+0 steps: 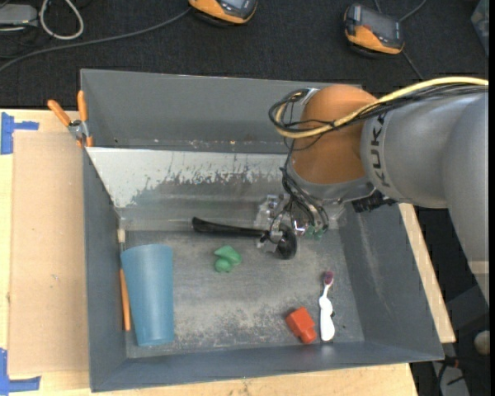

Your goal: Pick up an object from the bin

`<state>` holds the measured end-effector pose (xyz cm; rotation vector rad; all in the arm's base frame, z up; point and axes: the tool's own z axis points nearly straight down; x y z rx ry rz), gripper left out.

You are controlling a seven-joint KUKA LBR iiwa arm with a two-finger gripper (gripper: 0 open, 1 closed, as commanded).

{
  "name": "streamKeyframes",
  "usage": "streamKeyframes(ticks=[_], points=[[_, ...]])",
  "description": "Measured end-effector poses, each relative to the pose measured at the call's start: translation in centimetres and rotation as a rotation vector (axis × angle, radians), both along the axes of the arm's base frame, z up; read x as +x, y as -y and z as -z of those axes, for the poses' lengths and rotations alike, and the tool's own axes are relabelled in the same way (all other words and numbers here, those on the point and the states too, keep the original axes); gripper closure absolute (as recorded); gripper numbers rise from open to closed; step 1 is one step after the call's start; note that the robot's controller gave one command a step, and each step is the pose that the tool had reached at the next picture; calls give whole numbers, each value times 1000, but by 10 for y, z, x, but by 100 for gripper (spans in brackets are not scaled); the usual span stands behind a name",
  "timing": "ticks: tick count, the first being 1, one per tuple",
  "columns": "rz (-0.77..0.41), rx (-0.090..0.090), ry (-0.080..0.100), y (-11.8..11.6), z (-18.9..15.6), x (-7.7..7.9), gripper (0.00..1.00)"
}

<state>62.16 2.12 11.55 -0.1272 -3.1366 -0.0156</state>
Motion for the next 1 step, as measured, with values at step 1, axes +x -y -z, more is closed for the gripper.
streamKeyframes(ticks=[1], points=[[0,1,0,0,-27,0,100]])
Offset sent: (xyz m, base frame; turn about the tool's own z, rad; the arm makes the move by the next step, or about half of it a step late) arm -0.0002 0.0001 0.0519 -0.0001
